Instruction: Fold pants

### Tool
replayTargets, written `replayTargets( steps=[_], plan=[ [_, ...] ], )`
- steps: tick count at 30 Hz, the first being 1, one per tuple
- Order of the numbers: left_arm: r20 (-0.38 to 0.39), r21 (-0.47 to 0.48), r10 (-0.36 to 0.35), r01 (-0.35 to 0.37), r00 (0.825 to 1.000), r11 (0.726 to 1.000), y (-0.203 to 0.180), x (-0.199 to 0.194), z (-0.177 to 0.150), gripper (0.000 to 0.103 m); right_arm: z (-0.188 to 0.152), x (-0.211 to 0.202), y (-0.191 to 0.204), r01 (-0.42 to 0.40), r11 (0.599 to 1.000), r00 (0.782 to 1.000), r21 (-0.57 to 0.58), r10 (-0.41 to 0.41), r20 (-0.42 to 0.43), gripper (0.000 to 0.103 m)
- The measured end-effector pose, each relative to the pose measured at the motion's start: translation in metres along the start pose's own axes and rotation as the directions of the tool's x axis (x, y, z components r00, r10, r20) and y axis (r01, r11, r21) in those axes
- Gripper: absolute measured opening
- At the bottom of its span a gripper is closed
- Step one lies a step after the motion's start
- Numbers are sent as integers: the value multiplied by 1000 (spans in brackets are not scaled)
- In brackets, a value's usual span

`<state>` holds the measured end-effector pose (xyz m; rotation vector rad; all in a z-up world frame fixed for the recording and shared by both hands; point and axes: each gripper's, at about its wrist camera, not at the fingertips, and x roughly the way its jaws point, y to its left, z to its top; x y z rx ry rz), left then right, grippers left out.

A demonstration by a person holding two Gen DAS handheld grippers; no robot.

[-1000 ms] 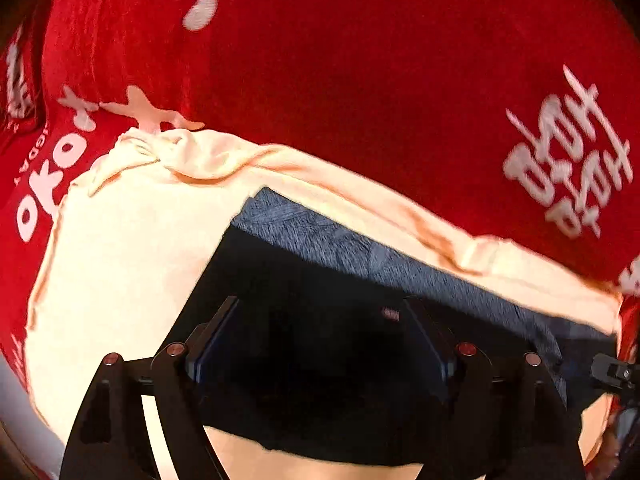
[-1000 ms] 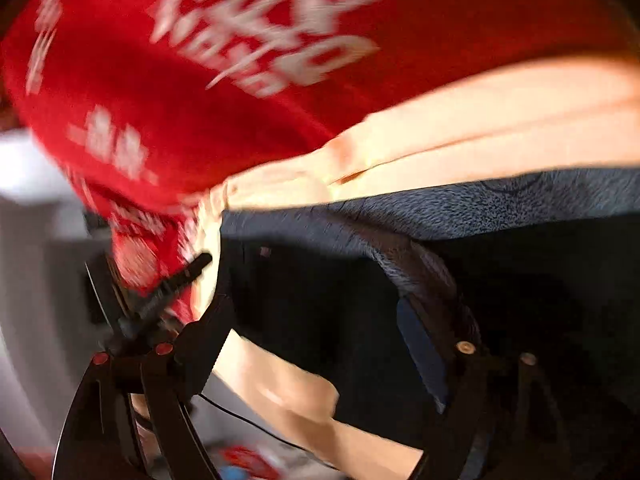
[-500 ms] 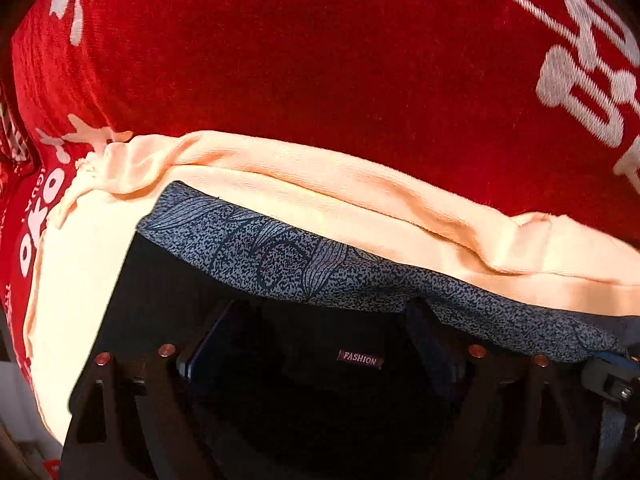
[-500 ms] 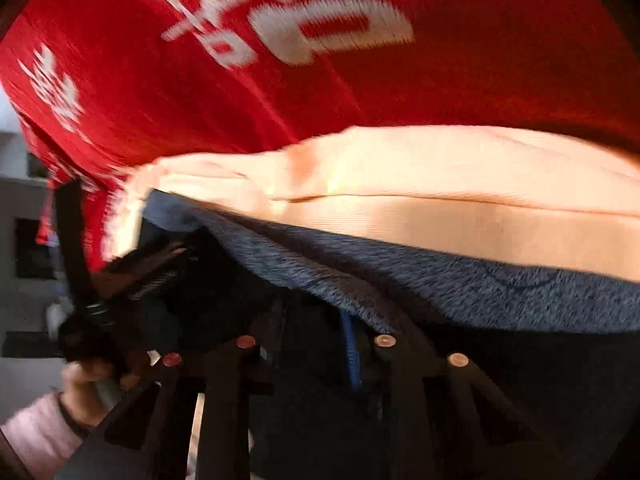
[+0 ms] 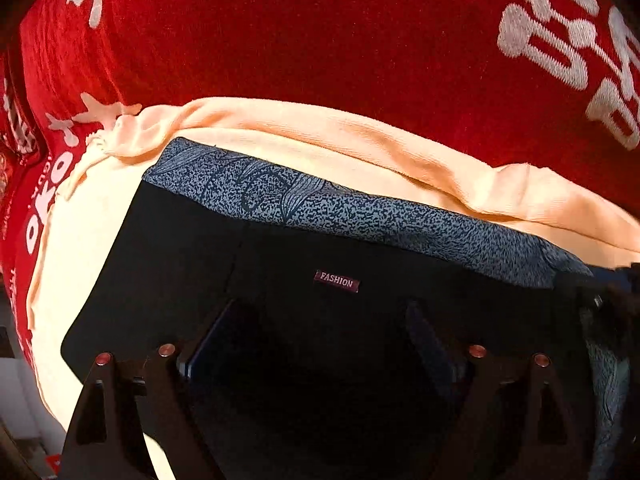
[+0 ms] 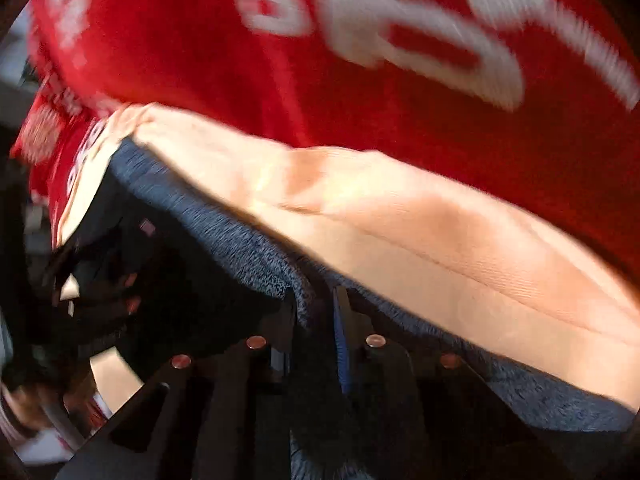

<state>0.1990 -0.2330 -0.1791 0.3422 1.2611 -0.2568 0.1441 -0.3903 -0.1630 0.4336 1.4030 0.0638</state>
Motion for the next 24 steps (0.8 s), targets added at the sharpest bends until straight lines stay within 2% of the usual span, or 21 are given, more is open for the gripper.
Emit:
replayTargets(
  steps=[3,6,9,10,12,16,21,24],
  plan=[
    [4,22,18,-18,1000,1000,-8,-2,-3,87,4,3,2,7,1000,1000,4,-7,29,18],
    [-23,13,19,-18,1000,1000,-5,-10,-5,87,-3,-8,-1,6,999,999,40,-8,53,35],
    [-29,10,1,0,1000,1000,-6,-30,-18,87,-18,-40,-12,-76,989,992,130,61,111,43],
    [-30,19,-1,2,1000,1000,-5,-35,-22,87,-29,-54,-17,-103,982,988,156,83,133,49],
    [-36,43,-5,6,999,999,-8,-45,-33,87,-50,-72,-22,-123,975,982,183,93,163,53],
    [-67,103,-23,29,998,994,-17,-64,-63,87,-106,-104,-25,-152,956,975,252,102,198,54],
    [-90,175,-74,89,993,981,-38,-85,-99,87,-185,-124,-31,-151,907,973,392,66,222,54],
    [-87,225,-104,121,991,967,-53,-98,-118,87,-251,-136,-37,-131,869,974,478,24,224,54]
  ],
)
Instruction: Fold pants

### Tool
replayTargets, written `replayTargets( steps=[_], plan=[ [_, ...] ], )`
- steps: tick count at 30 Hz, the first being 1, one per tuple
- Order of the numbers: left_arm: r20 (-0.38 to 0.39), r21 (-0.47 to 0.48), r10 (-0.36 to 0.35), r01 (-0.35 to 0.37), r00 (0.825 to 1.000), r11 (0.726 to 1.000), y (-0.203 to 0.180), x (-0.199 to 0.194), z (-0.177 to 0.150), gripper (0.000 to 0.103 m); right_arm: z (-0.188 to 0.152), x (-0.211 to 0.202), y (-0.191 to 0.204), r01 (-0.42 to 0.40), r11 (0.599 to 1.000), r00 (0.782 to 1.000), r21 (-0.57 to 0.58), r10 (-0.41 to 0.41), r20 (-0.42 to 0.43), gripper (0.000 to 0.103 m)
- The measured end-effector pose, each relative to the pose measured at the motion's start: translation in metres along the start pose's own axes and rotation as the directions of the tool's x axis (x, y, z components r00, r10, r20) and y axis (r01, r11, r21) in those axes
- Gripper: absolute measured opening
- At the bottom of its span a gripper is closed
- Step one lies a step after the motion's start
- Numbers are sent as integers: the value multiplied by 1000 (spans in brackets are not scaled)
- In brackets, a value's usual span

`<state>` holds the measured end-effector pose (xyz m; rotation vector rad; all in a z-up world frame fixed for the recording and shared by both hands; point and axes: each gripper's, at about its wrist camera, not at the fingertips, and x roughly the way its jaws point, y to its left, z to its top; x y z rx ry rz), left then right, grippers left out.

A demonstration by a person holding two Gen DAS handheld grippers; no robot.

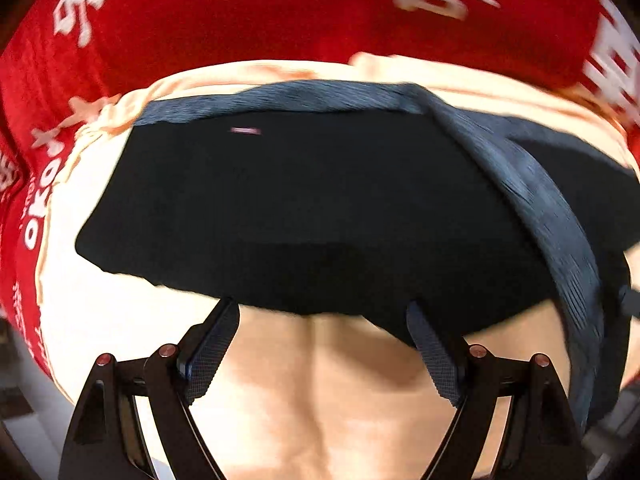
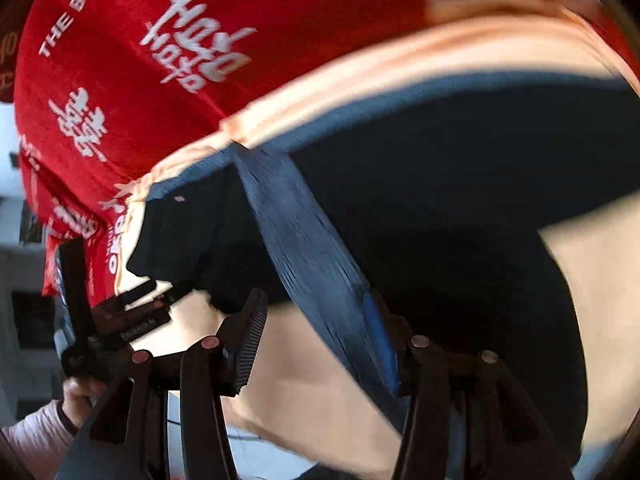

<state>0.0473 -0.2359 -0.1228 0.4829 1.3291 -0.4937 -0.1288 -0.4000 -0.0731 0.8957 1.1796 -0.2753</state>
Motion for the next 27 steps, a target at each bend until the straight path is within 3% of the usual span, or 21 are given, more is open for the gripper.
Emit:
replayTargets(
  steps=[8,14,19,27],
  plan=[
    [20,162,-101,96,995,982,-54,-23,-42,87,-116,-36,-77,89,974,995,208,-96,27,55],
    [-5,234,-225,220,974,947,-90,-26,-57,87,-183,-42,-131,148,925,986,349,-165,19,55],
    [-80,233,-290,301,954,925,-136,-4,-63,87,-204,-35,-154,176,910,982,374,-191,3,55],
    [-126,234,-284,307,951,923,-186,21,-68,87,-201,-19,-173,-3,941,997,339,-24,75,54]
  ],
)
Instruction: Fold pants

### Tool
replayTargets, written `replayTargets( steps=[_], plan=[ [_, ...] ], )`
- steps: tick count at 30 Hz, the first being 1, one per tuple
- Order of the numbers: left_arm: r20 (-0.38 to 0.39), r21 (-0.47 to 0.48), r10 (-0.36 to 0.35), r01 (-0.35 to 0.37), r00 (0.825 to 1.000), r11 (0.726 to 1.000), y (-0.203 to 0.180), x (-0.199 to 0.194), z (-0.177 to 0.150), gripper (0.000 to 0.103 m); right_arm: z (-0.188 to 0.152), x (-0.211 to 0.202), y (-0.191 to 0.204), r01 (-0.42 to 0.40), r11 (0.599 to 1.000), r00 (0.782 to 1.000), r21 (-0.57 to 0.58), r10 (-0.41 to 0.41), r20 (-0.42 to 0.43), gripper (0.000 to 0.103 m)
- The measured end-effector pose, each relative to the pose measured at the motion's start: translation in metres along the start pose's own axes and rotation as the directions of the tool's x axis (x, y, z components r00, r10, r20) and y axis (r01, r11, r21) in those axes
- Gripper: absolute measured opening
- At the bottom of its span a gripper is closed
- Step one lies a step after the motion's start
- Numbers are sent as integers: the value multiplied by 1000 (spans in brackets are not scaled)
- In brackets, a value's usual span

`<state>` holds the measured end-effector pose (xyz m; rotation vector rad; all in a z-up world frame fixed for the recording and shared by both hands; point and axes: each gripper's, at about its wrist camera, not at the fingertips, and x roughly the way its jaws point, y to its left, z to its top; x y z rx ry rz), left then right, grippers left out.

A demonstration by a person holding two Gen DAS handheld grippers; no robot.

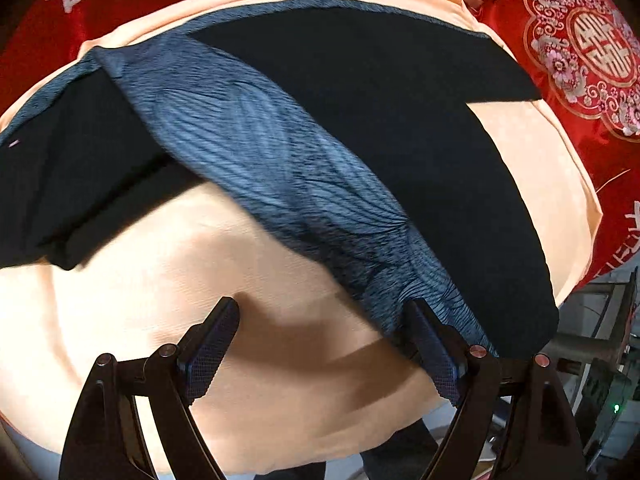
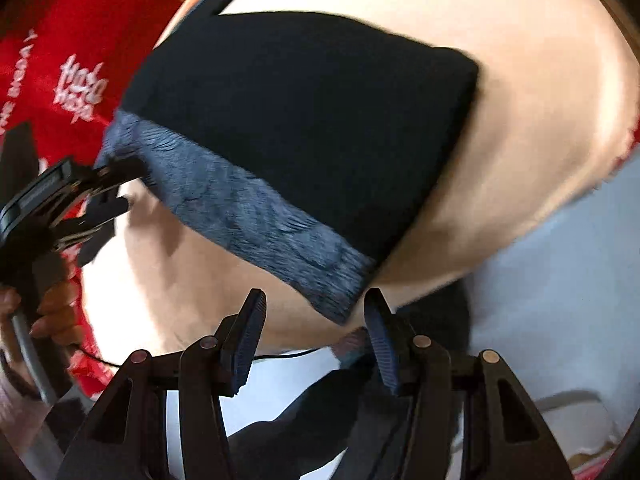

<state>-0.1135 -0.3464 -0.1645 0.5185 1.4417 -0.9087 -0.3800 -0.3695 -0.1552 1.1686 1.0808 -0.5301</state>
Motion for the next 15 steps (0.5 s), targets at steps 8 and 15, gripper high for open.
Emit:
replayTargets(
  steps=[8,15],
  plan=[
    [-5,14,-54,54,999,998,-24,2,10,23,12,0,-2,-55,998,992,10,56,-112,7],
    [9,-36,-156,157,988,987,-25,-28,31,9,51,-70,25,-188,982,982,-20,187,-28,3]
  ],
)
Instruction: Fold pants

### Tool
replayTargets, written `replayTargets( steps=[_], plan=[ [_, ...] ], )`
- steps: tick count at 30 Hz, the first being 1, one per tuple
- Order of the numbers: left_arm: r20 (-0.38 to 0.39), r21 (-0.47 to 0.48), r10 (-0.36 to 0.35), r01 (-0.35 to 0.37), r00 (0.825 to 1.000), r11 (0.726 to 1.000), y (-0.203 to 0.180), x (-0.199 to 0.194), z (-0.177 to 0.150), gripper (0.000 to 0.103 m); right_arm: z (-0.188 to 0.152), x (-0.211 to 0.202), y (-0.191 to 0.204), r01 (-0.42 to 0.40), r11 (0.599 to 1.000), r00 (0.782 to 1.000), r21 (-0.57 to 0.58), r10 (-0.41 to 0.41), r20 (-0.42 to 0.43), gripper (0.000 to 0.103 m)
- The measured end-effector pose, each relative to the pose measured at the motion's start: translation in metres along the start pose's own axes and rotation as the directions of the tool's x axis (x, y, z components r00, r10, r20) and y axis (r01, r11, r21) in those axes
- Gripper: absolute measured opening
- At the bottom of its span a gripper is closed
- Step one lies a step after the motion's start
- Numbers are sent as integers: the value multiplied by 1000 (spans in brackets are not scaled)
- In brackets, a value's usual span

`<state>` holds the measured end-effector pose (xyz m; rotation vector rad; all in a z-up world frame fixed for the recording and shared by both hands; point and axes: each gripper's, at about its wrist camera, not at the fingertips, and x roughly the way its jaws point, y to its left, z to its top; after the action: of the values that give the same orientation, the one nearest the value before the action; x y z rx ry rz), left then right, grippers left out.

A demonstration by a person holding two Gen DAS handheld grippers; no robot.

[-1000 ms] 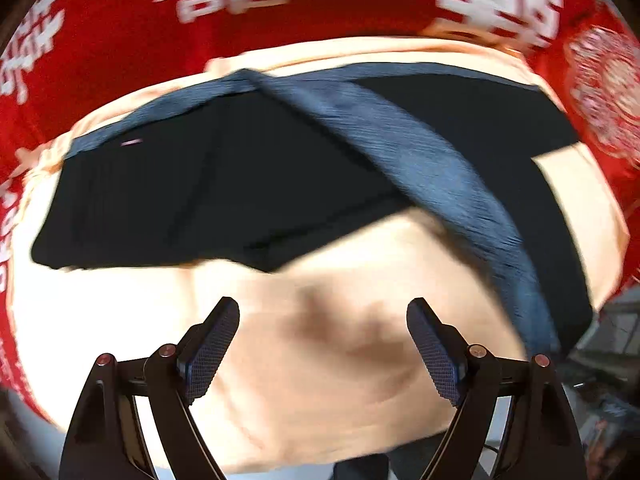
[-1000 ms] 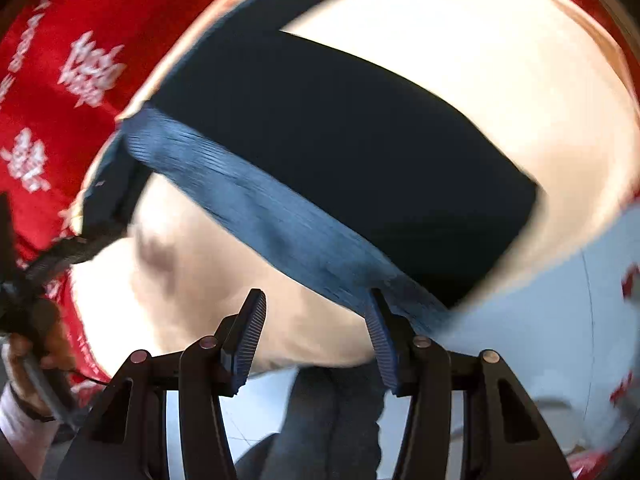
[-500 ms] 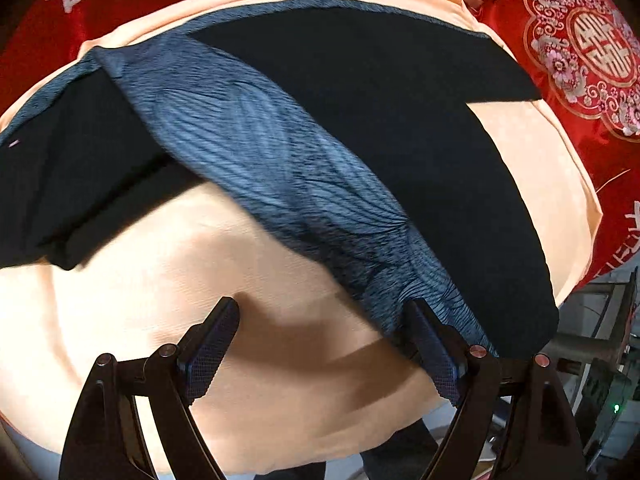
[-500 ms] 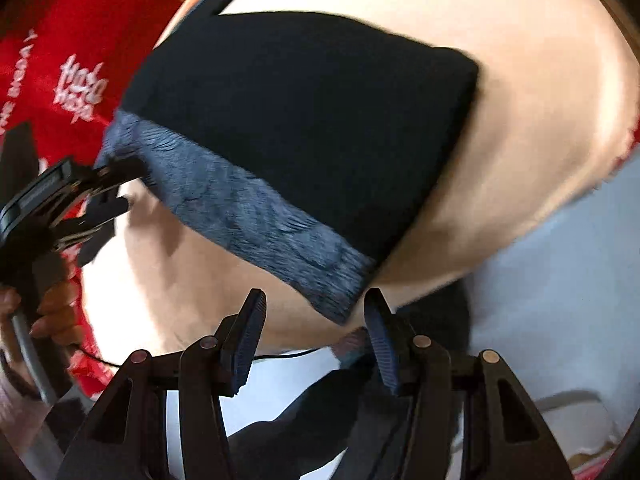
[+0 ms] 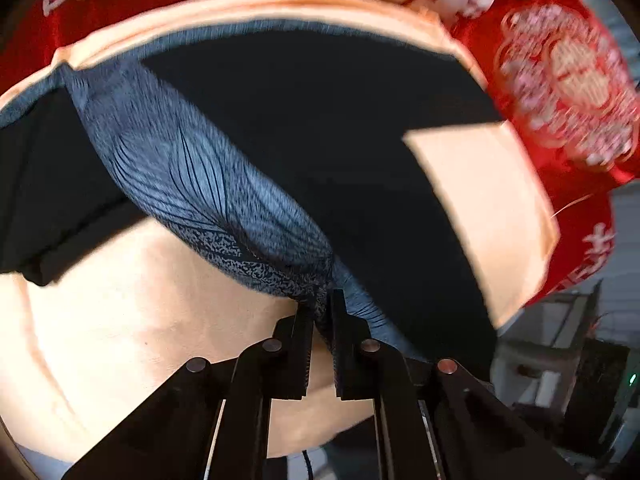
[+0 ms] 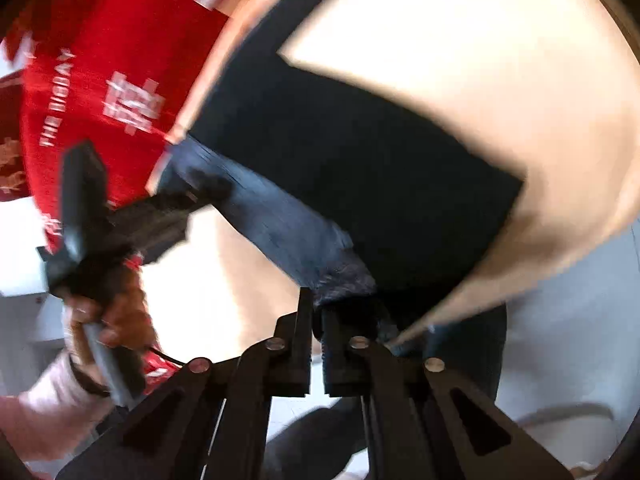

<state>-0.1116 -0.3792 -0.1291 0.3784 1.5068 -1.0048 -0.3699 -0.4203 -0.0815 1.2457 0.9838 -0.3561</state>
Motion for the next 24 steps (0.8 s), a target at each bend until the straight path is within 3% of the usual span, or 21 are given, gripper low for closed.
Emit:
replayTargets(
  steps=[7,14,19,24],
  plan=[
    [63,47,-4,1,998,999,-25,-20,46,9,91,-49,40,-28,996,993,-88,38,114,3],
    [115,88,-7,-3,993,996,-28,-38,96,10,198,-76,61,26,982,981,-187,11,194,3],
    [205,122,86,-112,975,986,-37,-45,134,10,280,-69,63,122,968,975,-218,-75,211,3],
    [217,90,172,-196,961,977,-27,-43,149,10,346,-48,55,194,952,969,-235,-148,198,3]
  ],
)
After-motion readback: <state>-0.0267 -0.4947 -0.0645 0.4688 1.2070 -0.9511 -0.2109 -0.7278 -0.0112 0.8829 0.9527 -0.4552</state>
